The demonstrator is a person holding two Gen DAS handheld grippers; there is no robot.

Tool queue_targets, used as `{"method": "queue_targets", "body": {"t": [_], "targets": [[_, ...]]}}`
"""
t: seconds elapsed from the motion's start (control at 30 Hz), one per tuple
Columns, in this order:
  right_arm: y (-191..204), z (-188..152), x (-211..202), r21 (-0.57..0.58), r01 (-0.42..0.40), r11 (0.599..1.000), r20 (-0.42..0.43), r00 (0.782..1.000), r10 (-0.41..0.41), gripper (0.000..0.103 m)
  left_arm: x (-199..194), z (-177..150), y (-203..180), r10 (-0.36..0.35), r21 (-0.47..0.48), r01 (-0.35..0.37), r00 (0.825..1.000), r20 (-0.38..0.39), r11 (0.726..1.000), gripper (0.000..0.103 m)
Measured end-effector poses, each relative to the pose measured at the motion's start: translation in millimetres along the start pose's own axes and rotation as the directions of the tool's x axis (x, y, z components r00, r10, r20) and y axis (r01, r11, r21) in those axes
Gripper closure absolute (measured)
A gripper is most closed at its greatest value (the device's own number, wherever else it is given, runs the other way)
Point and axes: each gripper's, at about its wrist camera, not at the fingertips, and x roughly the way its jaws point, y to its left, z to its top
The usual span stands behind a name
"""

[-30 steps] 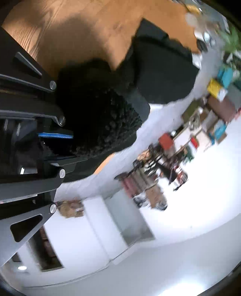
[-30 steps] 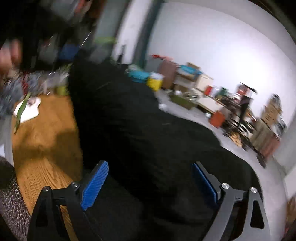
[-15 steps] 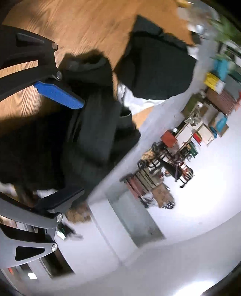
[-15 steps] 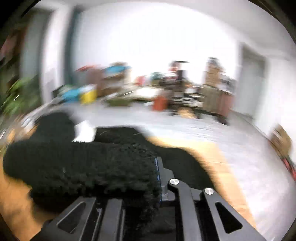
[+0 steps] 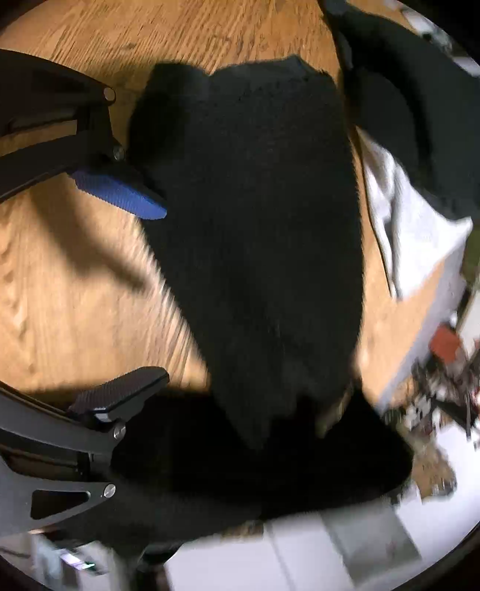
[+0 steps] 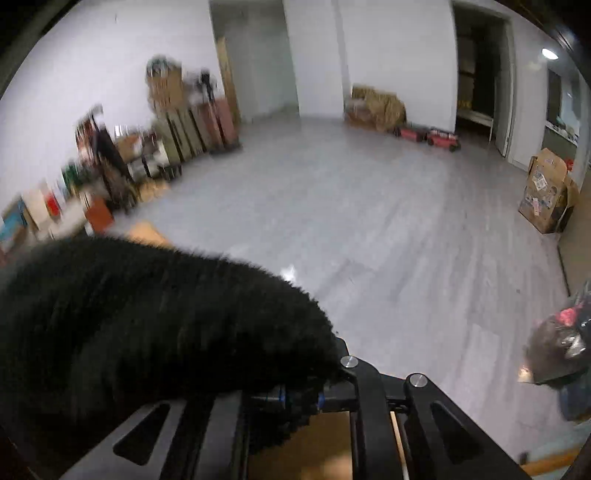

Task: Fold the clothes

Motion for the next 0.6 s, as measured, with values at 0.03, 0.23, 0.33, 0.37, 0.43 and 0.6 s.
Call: {"method": "queue_targets", "body": {"t": [0.03,0.23,0.33,0.37,0.43,0.6], "targets": [[-9.1,-10.4,4.1,-0.036,-0.006,0.999,-0.035,0.999,0.004,0.082,5.7,2.9,4.8,0.041,-0.018,-0.041,0.999,0.003,0.999,0.023],[-35.8,-13.8,-33.0,-0.114,-0.121,0.986,0.018,0.992,0.124,0.043,14.1,15.5,14.5,0.208,0.023,-0.209,0.977,0.036,0.978,0.040],[-21.1,-5.3,-88.0,-0.205,-0.217,0.954,0.168,0.953,0.253,0.019,10.4,13.0,17.0,0.296,0.050,-0.301,0.951,0.090,0.952,0.080],[-10.0,-5.6,-107.6,-0.265,-0.243,0.933,0.210,0.930,0.302,0.015,4.6,12.1,32.6,0.250,-0.014,-0.250,0.965,0.083,0.968,0.088],[25.5,-15.6,-133.9,-0.420,-0.287,0.861,0.224,0.886,0.405,0.004,-7.3,10.3,65.2,0.153,-0.148,-0.140,0.985,0.078,0.979,0.099],[127.5,-88.7,-131.4,-0.727,-0.334,0.600,0.025,0.860,0.509,0.004,-49.1,-5.9,134.2,0.075,-0.271,-0.035,0.988,0.138,0.962,0.103]]}}
